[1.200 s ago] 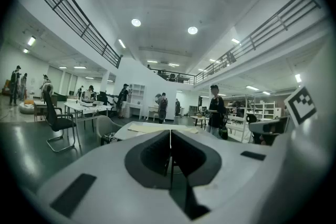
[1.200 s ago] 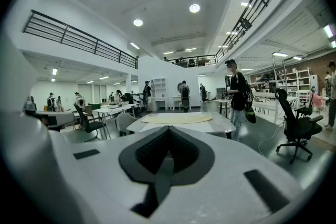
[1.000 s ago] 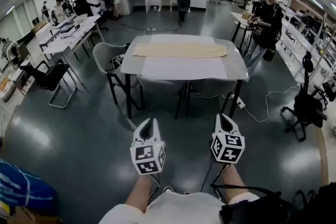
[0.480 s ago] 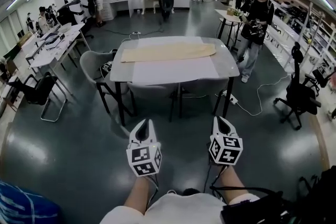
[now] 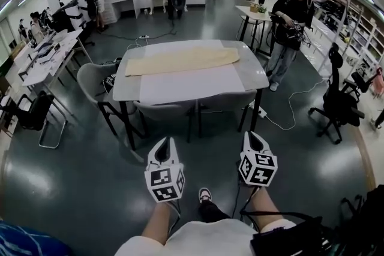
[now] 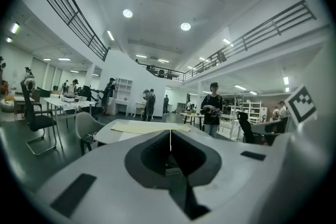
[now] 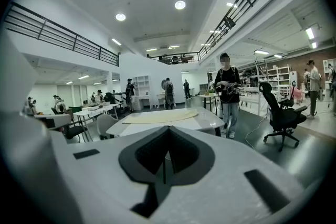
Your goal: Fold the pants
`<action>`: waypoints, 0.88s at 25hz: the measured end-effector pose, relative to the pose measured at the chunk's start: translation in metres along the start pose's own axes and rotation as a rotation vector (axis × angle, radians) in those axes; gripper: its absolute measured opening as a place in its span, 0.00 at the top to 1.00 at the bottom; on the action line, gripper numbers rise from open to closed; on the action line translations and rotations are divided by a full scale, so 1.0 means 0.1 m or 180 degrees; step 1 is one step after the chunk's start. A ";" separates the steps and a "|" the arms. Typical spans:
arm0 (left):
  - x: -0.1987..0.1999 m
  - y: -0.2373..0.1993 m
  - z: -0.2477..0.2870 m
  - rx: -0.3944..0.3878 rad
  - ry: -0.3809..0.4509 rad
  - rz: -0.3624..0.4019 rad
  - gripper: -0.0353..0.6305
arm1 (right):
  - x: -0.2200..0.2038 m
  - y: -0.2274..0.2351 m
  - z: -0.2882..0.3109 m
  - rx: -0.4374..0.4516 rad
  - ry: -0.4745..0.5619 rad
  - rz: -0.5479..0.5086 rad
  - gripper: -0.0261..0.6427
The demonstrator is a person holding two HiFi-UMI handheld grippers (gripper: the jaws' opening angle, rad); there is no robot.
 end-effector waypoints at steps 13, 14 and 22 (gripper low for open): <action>0.43 0.14 2.10 0.0073 0.0000 0.0070 0.93 | 0.65 0.60 1.98 0.0137 -0.0048 -0.0026 0.97; 0.42 0.16 2.27 0.0084 -0.0012 0.0070 0.93 | 0.68 0.67 2.14 0.0144 -0.0051 -0.0022 0.97; 0.45 0.11 3.06 0.0204 -0.0138 0.0105 0.93 | 0.82 0.91 3.03 0.0219 -0.0121 0.0113 0.97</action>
Point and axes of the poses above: the fingertips, and each gripper's own axes: z forward along the fingers, y to its right, x out of its top, the point moved 1 cm from there along -z, backward along the fingers, and after that the axes turned 4 degrees about x, right-handed, at the moved point
